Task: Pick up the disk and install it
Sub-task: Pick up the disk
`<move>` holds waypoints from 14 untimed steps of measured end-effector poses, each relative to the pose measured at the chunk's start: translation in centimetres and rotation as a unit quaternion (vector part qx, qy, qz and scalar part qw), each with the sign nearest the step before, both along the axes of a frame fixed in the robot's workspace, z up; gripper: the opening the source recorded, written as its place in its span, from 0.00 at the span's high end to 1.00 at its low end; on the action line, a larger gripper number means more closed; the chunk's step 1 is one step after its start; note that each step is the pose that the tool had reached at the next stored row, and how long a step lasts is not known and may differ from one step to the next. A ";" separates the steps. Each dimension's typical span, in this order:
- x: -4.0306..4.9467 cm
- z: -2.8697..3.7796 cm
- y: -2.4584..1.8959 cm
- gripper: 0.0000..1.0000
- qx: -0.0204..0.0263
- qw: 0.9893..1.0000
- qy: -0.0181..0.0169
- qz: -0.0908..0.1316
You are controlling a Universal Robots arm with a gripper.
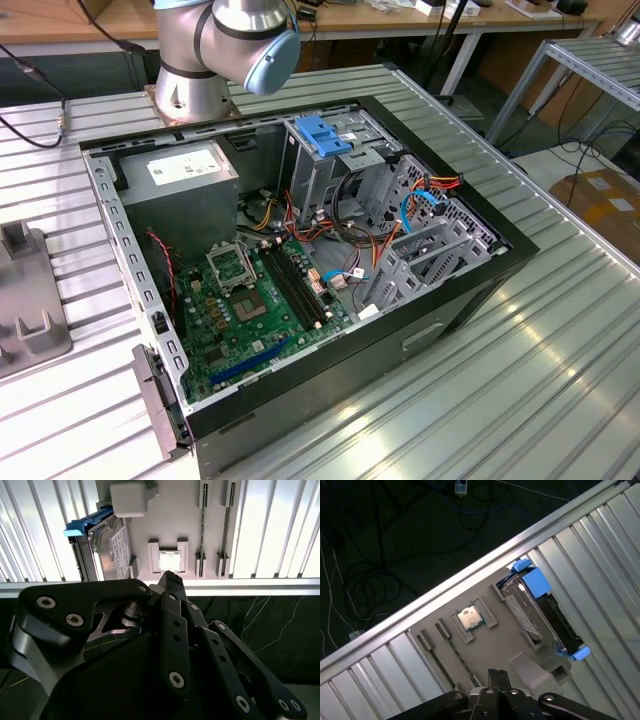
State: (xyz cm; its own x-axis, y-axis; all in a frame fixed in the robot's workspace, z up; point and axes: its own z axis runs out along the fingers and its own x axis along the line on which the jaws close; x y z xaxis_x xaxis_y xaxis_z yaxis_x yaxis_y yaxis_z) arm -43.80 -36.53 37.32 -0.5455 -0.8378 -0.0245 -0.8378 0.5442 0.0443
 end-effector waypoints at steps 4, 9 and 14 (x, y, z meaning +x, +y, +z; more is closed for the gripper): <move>0.00 0.00 0.00 0.90 0.000 1.000 0.000 0.013; 0.00 0.00 0.00 0.90 0.000 1.000 0.000 0.029; 0.00 0.00 0.00 0.90 0.000 0.999 0.000 0.044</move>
State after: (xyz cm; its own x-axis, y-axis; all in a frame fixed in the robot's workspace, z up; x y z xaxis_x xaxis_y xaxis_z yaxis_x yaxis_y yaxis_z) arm -43.80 -36.53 37.32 -0.4692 -0.8828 -0.0245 -0.8827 0.4679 0.0443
